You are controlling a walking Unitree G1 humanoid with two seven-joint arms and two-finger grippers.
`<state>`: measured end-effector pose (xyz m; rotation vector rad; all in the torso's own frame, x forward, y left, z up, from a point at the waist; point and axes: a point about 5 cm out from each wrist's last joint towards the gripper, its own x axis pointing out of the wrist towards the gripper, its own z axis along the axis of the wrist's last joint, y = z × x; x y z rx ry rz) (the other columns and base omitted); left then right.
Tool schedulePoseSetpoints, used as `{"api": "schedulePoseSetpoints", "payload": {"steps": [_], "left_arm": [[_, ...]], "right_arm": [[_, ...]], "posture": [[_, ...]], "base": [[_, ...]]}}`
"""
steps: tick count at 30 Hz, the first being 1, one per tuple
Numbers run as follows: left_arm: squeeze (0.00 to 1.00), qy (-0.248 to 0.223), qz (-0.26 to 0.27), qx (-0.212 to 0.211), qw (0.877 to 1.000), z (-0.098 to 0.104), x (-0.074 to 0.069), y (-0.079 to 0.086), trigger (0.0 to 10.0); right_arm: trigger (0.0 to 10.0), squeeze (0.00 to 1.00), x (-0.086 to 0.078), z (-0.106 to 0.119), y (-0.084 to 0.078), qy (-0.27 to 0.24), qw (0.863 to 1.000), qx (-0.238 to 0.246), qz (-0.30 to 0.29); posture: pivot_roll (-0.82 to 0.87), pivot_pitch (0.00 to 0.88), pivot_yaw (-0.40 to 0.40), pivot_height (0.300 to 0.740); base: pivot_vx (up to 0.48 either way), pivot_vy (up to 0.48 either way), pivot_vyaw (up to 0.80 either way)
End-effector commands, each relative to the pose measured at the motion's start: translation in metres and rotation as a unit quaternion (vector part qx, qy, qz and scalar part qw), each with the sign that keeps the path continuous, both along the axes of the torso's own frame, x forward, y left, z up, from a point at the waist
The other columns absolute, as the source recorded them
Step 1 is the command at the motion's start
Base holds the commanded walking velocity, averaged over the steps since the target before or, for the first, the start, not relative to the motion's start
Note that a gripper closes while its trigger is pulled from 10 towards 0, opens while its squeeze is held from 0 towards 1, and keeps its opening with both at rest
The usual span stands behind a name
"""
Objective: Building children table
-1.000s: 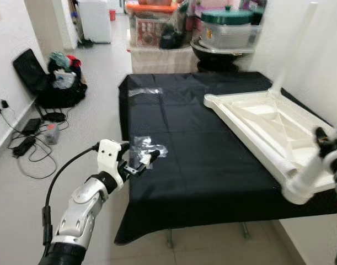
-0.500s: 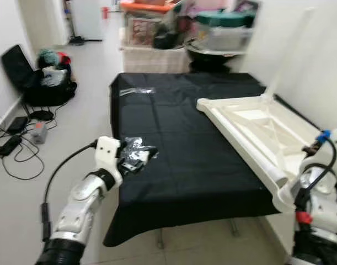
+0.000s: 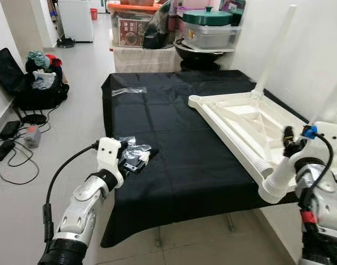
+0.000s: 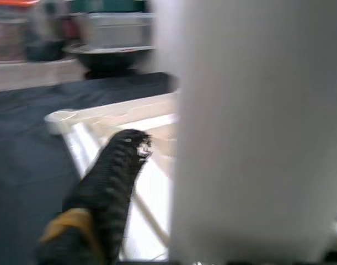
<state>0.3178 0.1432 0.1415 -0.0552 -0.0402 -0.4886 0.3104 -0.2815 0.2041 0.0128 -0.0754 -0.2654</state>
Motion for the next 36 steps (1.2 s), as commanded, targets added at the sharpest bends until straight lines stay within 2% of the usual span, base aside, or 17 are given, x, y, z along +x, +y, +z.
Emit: {"api": "schedulePoseSetpoints", "payload": {"steps": [1,4,5,15,16,17,18,19,21,22,23,26,28,29,30,35,36], "left_arm": [[0.00,0.003,-0.002,0.005,1.000,-0.002,0.000,-0.001,10.0],[0.00,0.003,0.001,0.009,1.000,-0.002,0.001,0.003,10.0],[0.00,0.002,-0.002,0.010,1.000,-0.001,0.001,0.004,10.0],[0.00,0.000,-0.004,0.012,1.000,0.001,0.003,0.004,10.0],[0.00,0.000,-0.003,0.012,1.000,0.000,0.002,0.003,10.0],[0.00,0.000,-0.003,0.012,1.000,0.000,0.002,0.003,10.0],[0.00,0.000,-0.002,0.011,1.000,0.000,0.001,0.003,10.0],[0.00,0.000,-0.002,0.011,1.000,0.000,0.001,0.003,10.0],[0.00,0.002,0.003,0.014,1.000,-0.001,0.000,0.007,10.0],[0.00,0.002,0.003,0.014,1.000,-0.001,0.000,0.007,10.0],[0.00,0.001,0.004,0.015,1.000,0.000,0.000,0.008,10.0],[0.00,0.001,0.004,0.015,1.000,0.000,0.000,0.008,10.0],[0.00,0.001,0.004,0.015,1.000,0.000,0.001,0.008,10.0],[0.00,0.002,0.001,0.013,1.000,-0.001,0.002,0.004,10.0],[0.00,0.003,-0.001,0.011,1.000,-0.002,0.001,0.001,10.0],[0.00,0.003,-0.003,0.010,1.000,-0.002,0.000,-0.001,10.0],[0.00,0.004,-0.004,0.008,1.000,-0.002,0.000,-0.001,10.0]], "right_arm": [[10.0,1.00,0.001,-0.003,-0.002,0.003,1.000,0.003,0.017],[10.0,0.96,0.001,0.001,-0.006,0.003,0.996,0.011,0.092],[10.0,0.00,-0.001,0.003,-0.005,0.008,0.988,0.008,0.154],[10.0,0.00,-0.001,0.005,-0.014,0.032,0.975,-0.023,0.221],[3.8,0.00,0.001,0.003,-0.023,0.043,0.978,-0.029,0.204],[3.8,0.00,0.001,0.003,-0.023,0.043,0.978,-0.029,0.204],[0.0,0.00,0.004,0.001,-0.034,0.052,0.985,-0.029,0.165],[0.0,0.00,0.004,0.001,-0.034,0.052,0.985,-0.029,0.165],[0.0,0.00,0.003,-0.013,-0.064,0.093,0.995,-0.030,-0.026],[0.0,0.00,0.003,-0.013,-0.064,0.093,0.995,-0.030,-0.026],[0.0,0.00,-0.001,-0.019,-0.075,0.106,0.988,-0.022,-0.114],[0.0,0.00,-0.001,-0.019,-0.075,0.106,0.988,-0.022,-0.114],[0.0,0.00,-0.007,-0.024,-0.081,0.112,0.977,-0.015,-0.182],[0.0,0.00,-0.030,-0.040,-0.079,0.105,0.937,0.029,-0.333],[0.0,0.00,-0.038,-0.048,-0.069,0.106,0.919,0.050,-0.377],[0.0,0.00,-0.042,-0.053,-0.051,0.106,0.910,0.070,-0.394],[0.0,0.00,-0.037,-0.058,-0.025,0.113,0.918,0.092,-0.369]], "posture": [[0.01,0.000,-0.085,0.740],[0.01,0.000,-0.083,0.740],[0.01,0.000,-0.082,0.740],[0.00,0.000,-0.085,0.740],[0.01,0.000,-0.088,0.740],[0.01,0.000,-0.088,0.740],[0.01,0.000,-0.089,0.740],[0.01,0.000,-0.089,0.740],[0.01,0.000,-0.088,0.740],[0.01,0.000,-0.088,0.740],[0.01,0.000,-0.088,0.740],[0.01,0.000,-0.088,0.740],[0.01,0.000,-0.084,0.740],[-0.01,0.000,-0.081,0.740],[-0.01,0.000,-0.081,0.740],[0.00,0.000,-0.077,0.740],[0.00,0.000,-0.077,0.740]], "base": [[0.000,0.000,0.00],[0.000,0.000,0.00],[0.000,0.000,0.00],[0.000,0.000,0.00],[0.000,0.000,0.00],[0.000,0.000,0.00],[0.000,0.000,0.00],[0.000,0.000,0.00],[0.000,0.000,0.00],[0.000,0.000,0.00],[0.000,0.000,0.00],[0.000,0.000,0.00],[0.000,0.000,0.00],[0.000,0.000,0.00],[0.000,0.000,0.00],[0.000,0.000,0.00],[0.000,0.000,0.00]]}}
